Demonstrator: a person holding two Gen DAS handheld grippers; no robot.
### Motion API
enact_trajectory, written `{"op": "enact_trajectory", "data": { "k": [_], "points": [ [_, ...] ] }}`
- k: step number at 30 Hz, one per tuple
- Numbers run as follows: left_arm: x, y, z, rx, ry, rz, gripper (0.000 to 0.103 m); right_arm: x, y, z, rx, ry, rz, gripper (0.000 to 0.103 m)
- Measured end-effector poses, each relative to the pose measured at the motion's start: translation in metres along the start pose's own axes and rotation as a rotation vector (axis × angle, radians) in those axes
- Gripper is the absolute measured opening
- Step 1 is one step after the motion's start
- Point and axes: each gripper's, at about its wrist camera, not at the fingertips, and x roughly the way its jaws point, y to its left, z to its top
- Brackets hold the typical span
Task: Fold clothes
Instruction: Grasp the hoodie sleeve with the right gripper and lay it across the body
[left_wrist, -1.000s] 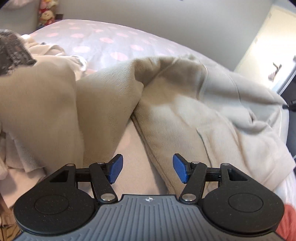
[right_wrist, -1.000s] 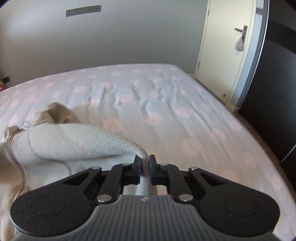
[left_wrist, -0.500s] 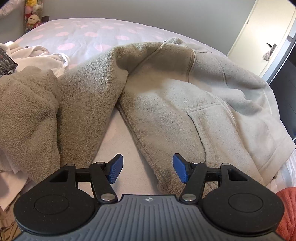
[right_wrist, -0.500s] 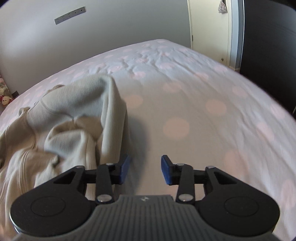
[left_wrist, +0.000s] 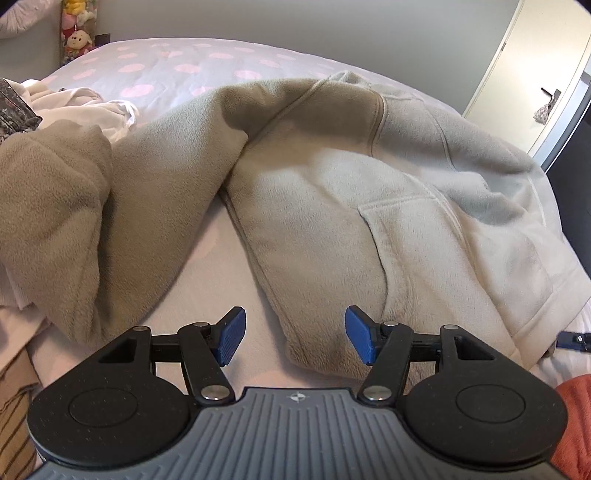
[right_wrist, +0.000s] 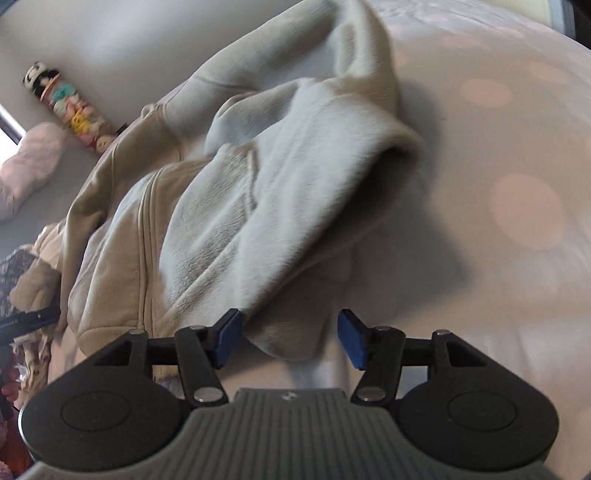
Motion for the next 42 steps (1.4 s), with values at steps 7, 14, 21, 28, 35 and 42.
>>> {"op": "enact_trajectory", "data": {
  "k": [7,14,21,28,35,42],
  "points": [
    [-0.002,-0.002,-0.002,0.016,-0.007,0.018,0.058,0.001,0.01,0.007,-0.057,0.006,-0.102,0.011],
    [-0.002,0.005,-0.001,-0.033,-0.016,0.0,0.058,-0.084,-0.024,0.047,-0.065,-0.129,-0.317,0.011],
    [-0.001,0.003,-0.001,-0.021,-0.017,-0.004,0.058,-0.159,-0.073,0.12,-0.063,-0.245,-0.547,0.01],
    [-0.003,0.002,-0.001,-0.023,-0.027,0.012,0.058,-0.179,-0.103,0.197,-0.107,-0.311,-0.731,0.01],
    [0.003,-0.003,0.003,0.007,0.0,0.024,0.058,-0.159,-0.134,0.265,-0.058,-0.329,-0.891,0.001],
    [0.007,-0.005,0.012,0.027,0.091,0.044,0.058,-0.132,-0.154,0.249,-0.053,-0.258,-0.8,0.004]
  ]
}}
